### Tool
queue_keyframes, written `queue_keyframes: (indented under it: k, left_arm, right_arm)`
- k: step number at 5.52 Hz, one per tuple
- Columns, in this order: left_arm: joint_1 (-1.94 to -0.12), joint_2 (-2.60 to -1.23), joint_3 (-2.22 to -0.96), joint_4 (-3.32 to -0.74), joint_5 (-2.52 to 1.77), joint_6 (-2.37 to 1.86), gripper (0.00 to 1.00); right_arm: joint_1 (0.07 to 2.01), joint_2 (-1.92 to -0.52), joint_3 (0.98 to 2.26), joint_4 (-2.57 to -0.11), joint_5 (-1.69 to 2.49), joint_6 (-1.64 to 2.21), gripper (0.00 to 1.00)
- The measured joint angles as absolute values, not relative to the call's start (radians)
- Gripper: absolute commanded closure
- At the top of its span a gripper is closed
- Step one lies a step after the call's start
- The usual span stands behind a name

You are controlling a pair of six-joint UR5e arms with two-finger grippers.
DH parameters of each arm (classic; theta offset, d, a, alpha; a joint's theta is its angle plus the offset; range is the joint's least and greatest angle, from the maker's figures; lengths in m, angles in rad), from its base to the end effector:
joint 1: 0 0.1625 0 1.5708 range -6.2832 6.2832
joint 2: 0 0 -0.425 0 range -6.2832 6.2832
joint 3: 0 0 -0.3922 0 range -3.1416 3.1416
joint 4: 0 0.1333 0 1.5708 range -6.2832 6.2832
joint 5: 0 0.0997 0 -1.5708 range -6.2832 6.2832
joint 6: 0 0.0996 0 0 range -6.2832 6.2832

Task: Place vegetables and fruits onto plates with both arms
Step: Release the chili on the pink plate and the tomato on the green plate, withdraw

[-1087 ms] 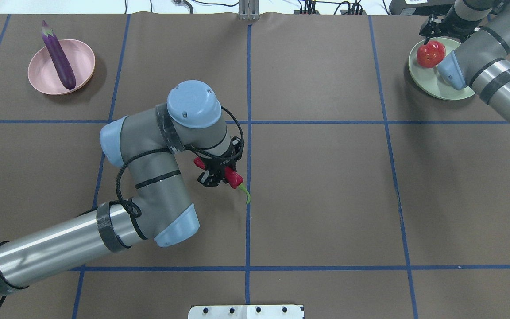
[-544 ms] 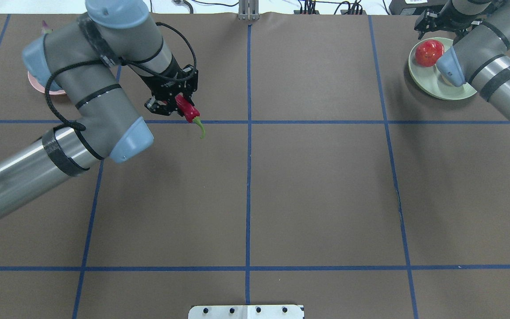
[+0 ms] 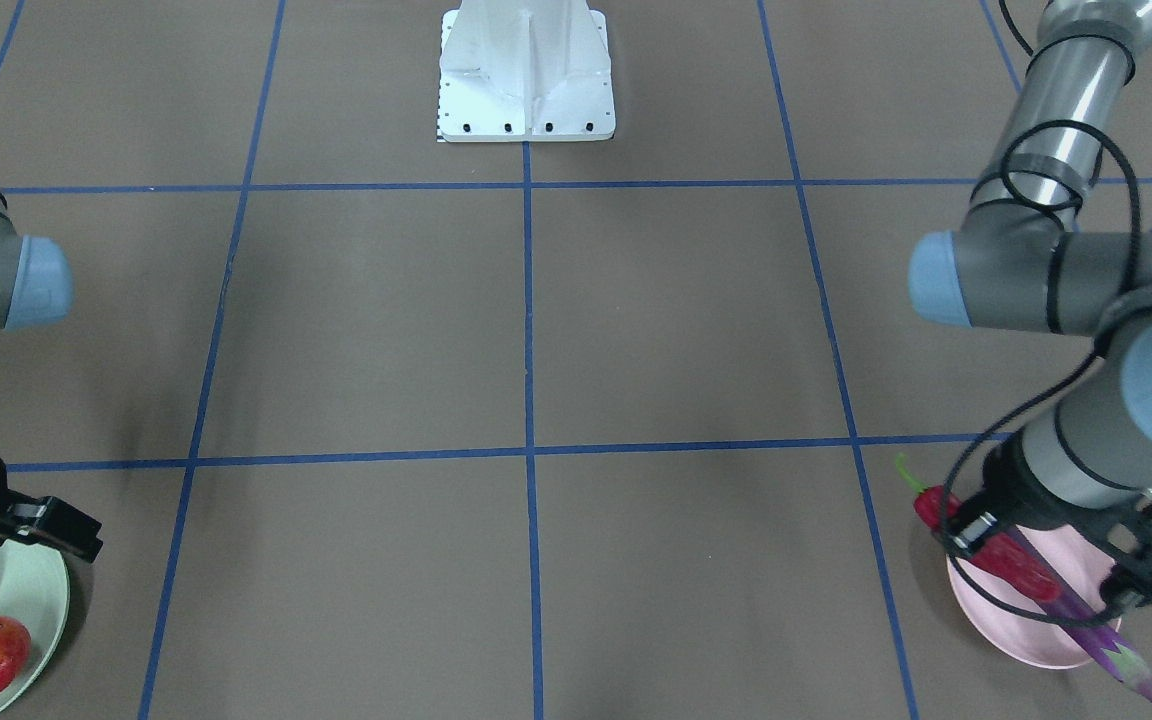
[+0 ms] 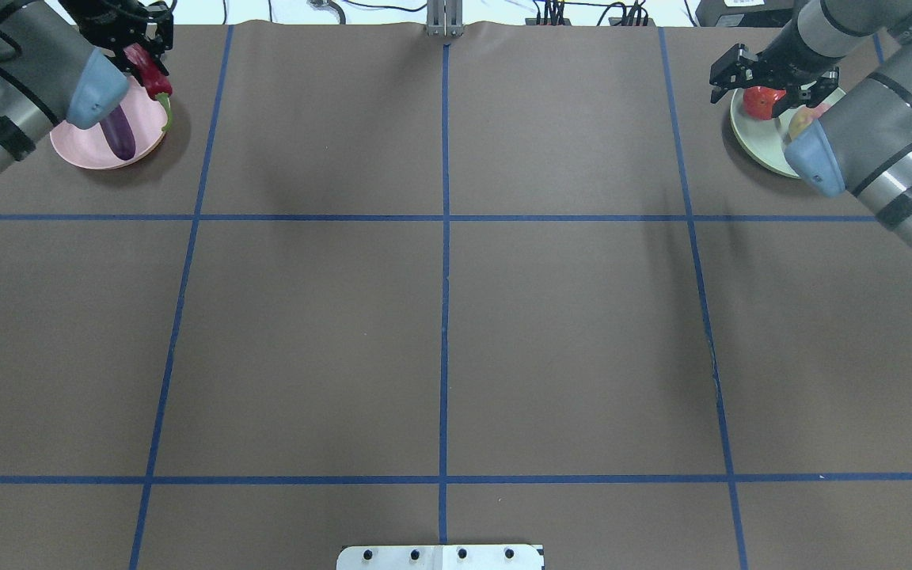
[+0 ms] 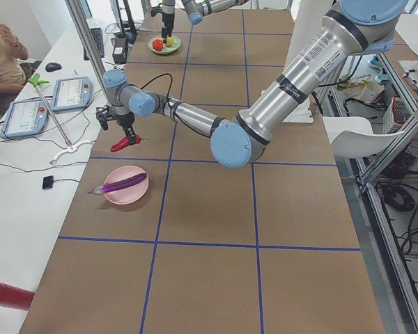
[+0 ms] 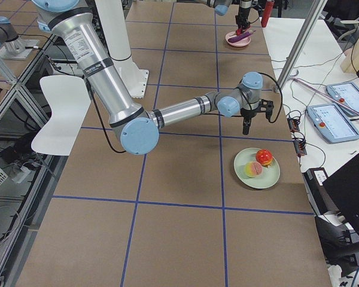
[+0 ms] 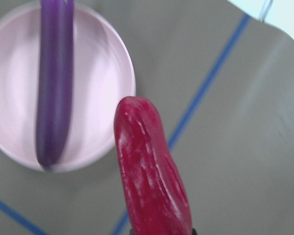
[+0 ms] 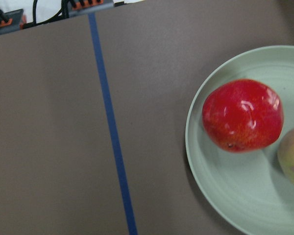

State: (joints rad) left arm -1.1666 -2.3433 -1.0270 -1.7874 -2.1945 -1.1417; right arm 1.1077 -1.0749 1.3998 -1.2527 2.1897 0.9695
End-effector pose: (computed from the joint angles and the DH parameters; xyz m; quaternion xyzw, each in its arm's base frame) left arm 0.2469 -0.7682 0.4080 -0.0585 0.3610 -0.2714 0.8903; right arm -0.2462 -0.6621 0.4163 0.0373 -0.4155 0.1332 0.8990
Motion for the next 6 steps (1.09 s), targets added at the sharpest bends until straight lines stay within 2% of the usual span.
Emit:
queue_keyframes:
  k: [1, 2, 3, 4, 6]
  left_arm:
    - [-1.192, -2.380, -0.856, -1.908, -2.191, -1.111, 1.00]
    - [-1.201, -2.413, -0.755, -1.976, -2.190, -1.105, 0.82]
    - [-1.201, -2.428, -0.723, -1.998, -2.189, -1.104, 0.48]
    - [-1.194, -2.436, -0.707, -2.018, -2.189, -1.104, 0.00]
    - [-1.170, -2.438, -0.679, -2.074, -2.189, -1.104, 0.00]
  right_arm:
    - [1.085, -1.112, 1.479, -1.260, 2.201, 1.014, 0.00]
    - [1.072, -1.136, 1.525, -1.262, 2.209, 1.031, 0.00]
    - [1.062, -1.180, 1.595, -1.267, 2.236, 1.036, 0.00]
    - [1.050, -1.244, 1.687, -1.273, 2.272, 1.038, 0.00]
    - [1.042, -1.303, 1.769, -1.277, 2.292, 1.038, 0.00]
